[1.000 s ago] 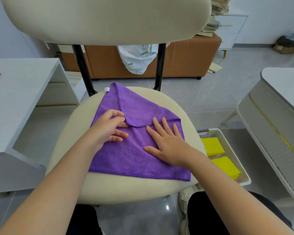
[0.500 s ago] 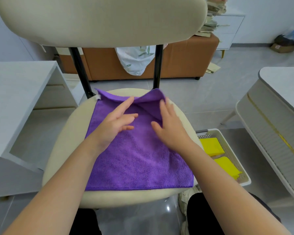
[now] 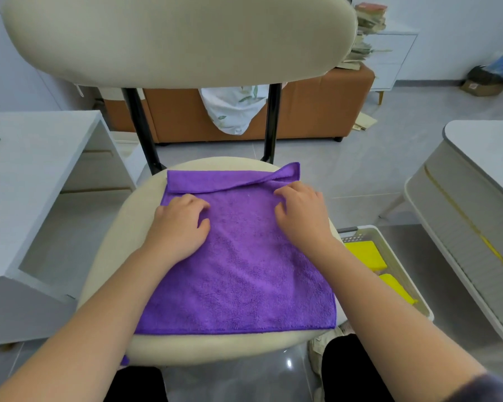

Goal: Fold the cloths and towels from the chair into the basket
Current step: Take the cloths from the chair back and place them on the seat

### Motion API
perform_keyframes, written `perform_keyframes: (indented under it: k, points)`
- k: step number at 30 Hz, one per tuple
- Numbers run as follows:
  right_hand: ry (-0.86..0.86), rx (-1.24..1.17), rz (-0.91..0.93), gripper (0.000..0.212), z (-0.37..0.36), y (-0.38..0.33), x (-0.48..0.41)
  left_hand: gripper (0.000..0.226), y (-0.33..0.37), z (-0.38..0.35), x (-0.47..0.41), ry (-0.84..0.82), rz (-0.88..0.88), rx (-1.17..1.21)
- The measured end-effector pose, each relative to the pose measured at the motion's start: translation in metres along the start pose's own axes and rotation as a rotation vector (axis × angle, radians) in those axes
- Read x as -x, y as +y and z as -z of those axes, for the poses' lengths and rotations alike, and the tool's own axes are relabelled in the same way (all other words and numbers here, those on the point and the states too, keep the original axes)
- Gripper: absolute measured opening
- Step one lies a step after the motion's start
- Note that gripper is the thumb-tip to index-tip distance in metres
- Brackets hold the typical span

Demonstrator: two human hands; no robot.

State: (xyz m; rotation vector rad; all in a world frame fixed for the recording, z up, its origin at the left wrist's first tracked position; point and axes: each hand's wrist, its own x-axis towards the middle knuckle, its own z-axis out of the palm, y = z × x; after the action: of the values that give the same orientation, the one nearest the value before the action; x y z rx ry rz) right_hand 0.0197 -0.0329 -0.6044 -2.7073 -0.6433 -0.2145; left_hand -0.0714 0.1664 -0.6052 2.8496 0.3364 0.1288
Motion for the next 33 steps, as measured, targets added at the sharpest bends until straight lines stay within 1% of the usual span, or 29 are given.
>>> perform_keyframes:
  k: [2, 4, 6, 8, 10, 12, 16, 19, 21, 23, 26, 28, 30, 33]
  points:
    - [-0.054, -0.054, -0.008, 0.030, -0.002, 0.000, -0.013, 0.038, 0.002, 0.001, -0.018, -0.034, -0.028, -0.058]
    - [-0.101, -0.063, -0.028, 0.030, -0.008, 0.003, -0.021, 0.045, 0.001, -0.001, -0.037, -0.070, -0.013, -0.121]
    - [-0.132, -0.023, -0.038, 0.034, -0.015, 0.007, -0.026, 0.058, -0.002, -0.006, -0.052, -0.054, 0.066, -0.161]
    - [-0.172, 0.025, -0.046, 0.044, -0.019, 0.009, -0.030, 0.067, -0.006, -0.010, -0.060, -0.027, 0.155, -0.164]
    - [-0.221, 0.064, -0.057, 0.053, -0.019, 0.009, -0.037, 0.067, -0.008, -0.015, -0.064, -0.037, 0.177, -0.158]
    - [-0.281, 0.081, -0.087, 0.058, -0.018, 0.009, -0.046, 0.063, -0.008, -0.019, -0.062, -0.059, 0.173, -0.151]
    - [-0.344, 0.087, -0.148, 0.055, -0.016, 0.010, -0.058, 0.058, -0.006, -0.019, -0.050, -0.082, 0.178, -0.112]
    - [-0.306, 0.054, -0.132, 0.048, -0.011, 0.006, -0.051, 0.056, -0.007, -0.015, -0.038, -0.084, 0.164, -0.119]
    - [-0.266, 0.031, -0.108, 0.045, -0.005, 0.002, -0.038, 0.051, -0.007, -0.012, -0.026, -0.054, 0.139, -0.112]
    - [-0.261, 0.021, -0.076, 0.046, 0.000, 0.000, -0.025, 0.042, -0.008, -0.008, -0.015, 0.005, 0.088, -0.090]
    - [-0.284, 0.011, -0.026, 0.049, 0.009, -0.005, 0.003, 0.022, -0.004, -0.001, 0.010, 0.081, -0.028, -0.031]
    - [-0.260, -0.003, 0.010, 0.047, 0.013, -0.007, 0.023, 0.007, -0.001, 0.002, 0.030, 0.112, -0.106, 0.029]
    - [-0.215, -0.045, 0.059, 0.042, 0.015, -0.009, 0.043, 0.011, 0.004, 0.005, 0.049, 0.095, -0.165, 0.103]
    - [-0.211, -0.191, 0.095, 0.029, 0.016, -0.011, 0.071, 0.019, 0.014, 0.008, 0.073, -0.011, -0.291, 0.198]
